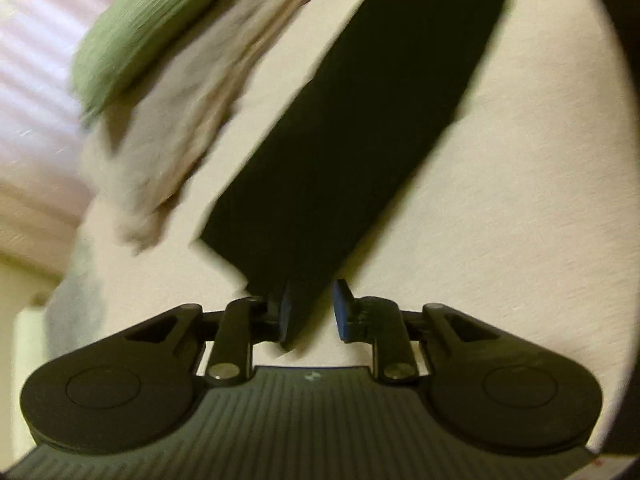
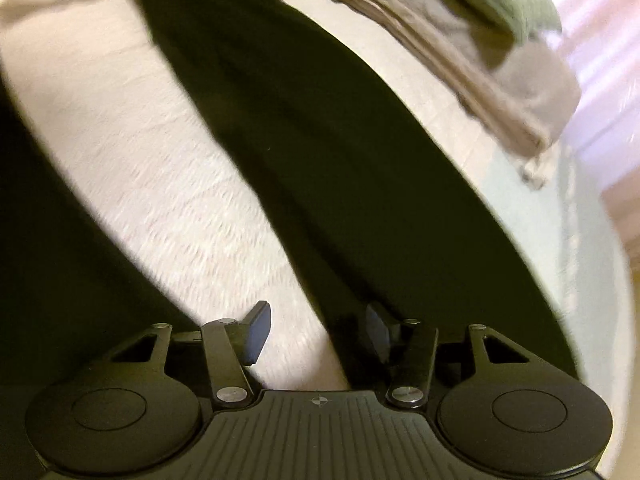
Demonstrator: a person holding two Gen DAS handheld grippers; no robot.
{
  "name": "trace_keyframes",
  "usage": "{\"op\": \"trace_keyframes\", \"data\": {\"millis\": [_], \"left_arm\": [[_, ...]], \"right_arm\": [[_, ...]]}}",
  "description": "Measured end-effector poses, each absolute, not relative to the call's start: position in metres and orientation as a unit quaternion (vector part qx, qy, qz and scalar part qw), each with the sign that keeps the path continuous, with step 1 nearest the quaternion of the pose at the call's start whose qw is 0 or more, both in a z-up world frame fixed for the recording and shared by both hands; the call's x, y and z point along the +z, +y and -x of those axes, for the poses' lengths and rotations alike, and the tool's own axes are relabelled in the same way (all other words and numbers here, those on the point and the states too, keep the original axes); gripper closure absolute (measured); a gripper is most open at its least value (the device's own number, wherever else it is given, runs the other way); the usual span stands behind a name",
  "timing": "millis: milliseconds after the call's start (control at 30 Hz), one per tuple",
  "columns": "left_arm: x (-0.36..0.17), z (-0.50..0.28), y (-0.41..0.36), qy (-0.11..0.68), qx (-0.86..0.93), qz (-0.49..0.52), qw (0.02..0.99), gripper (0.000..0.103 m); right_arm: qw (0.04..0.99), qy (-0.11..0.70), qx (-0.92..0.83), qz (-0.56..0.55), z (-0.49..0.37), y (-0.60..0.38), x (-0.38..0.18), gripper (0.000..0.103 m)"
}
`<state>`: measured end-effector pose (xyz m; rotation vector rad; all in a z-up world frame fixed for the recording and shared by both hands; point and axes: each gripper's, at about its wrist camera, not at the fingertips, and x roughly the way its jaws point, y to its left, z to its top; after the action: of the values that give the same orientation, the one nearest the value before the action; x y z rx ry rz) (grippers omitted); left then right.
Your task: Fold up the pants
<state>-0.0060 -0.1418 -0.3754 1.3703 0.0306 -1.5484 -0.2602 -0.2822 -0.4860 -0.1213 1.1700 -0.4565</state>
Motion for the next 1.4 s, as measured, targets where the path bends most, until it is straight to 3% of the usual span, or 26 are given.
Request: {"op": "trace_keyframes", "data": {"millis": [133,300,367,433,500,567,933,967,1033,1067,1100,1167,1200,1233,1267,1300,1400], "left_arm": [[-0.397,0.033,-0.143,0.007,-0.678,-0.586,0.443,0.081],[-0.419,0.039,-0.177,-0.002,-0.671,-0.593,0.446,0.078],[-0.424,0.036,-0.189,-0.004,-0.667,-0.6,0.442,0.078],[-0.426,0.031,-0.198,-0.008,-0.66,-0.609,0.44,0.079],[-0.422,0.026,-0.202,-0.007,-0.65,-0.616,0.445,0.098],[-0.415,0.02,-0.201,0.001,-0.646,-0.617,0.45,0.103],[-0.396,0.004,-0.158,-0.002,-0.63,-0.628,0.457,0.103],[-0.4,0.002,-0.155,-0.007,-0.623,-0.629,0.465,0.102],[-0.407,0.0,-0.149,-0.028,-0.615,-0.635,0.466,0.085],[-0.413,0.0,-0.146,-0.052,-0.609,-0.639,0.467,0.064],[-0.418,-0.003,-0.144,-0.072,-0.608,-0.639,0.465,0.054],[-0.431,-0.006,-0.145,-0.106,-0.598,-0.647,0.46,0.054],[-0.437,-0.009,-0.147,-0.111,-0.595,-0.651,0.458,0.06],[-0.443,-0.012,-0.151,-0.113,-0.593,-0.655,0.454,0.064],[-0.449,-0.015,-0.155,-0.119,-0.588,-0.662,0.45,0.078],[-0.455,-0.018,-0.159,-0.126,-0.58,-0.668,0.449,0.1],[-0.439,-0.029,-0.161,-0.104,-0.59,-0.648,0.47,0.101]], "right_arm": [[0.816,0.533,-0.219,0.042,0.249,-0.313,-0.485,0.055],[0.822,0.525,-0.219,0.025,0.248,-0.344,-0.478,0.055],[0.821,0.53,-0.209,0.026,0.246,-0.349,-0.477,0.06],[0.82,0.535,-0.202,0.023,0.246,-0.348,-0.476,0.07],[0.818,0.539,-0.199,0.033,0.248,-0.338,-0.475,0.073],[0.815,0.545,-0.187,0.051,0.248,-0.325,-0.474,0.073],[0.833,0.516,-0.092,0.177,0.196,-0.258,-0.496,0.069],[0.833,0.516,-0.088,0.178,0.189,-0.256,-0.501,0.069],[0.826,0.518,-0.084,0.204,0.181,-0.25,-0.51,0.069],[0.825,0.518,-0.084,0.212,0.179,-0.248,-0.513,0.069],[0.823,0.517,-0.089,0.217,0.177,-0.247,-0.515,0.071],[0.821,0.519,-0.097,0.217,0.176,-0.25,-0.518,0.093],[0.819,0.521,-0.103,0.216,0.176,-0.252,-0.519,0.102],[0.82,0.523,-0.105,0.207,0.176,-0.254,-0.519,0.103],[0.821,0.524,-0.106,0.199,0.176,-0.256,-0.516,0.103],[0.821,0.525,-0.104,0.196,0.177,-0.254,-0.513,0.103],[0.824,0.525,-0.094,0.193,0.182,-0.243,-0.49,0.103]]}}
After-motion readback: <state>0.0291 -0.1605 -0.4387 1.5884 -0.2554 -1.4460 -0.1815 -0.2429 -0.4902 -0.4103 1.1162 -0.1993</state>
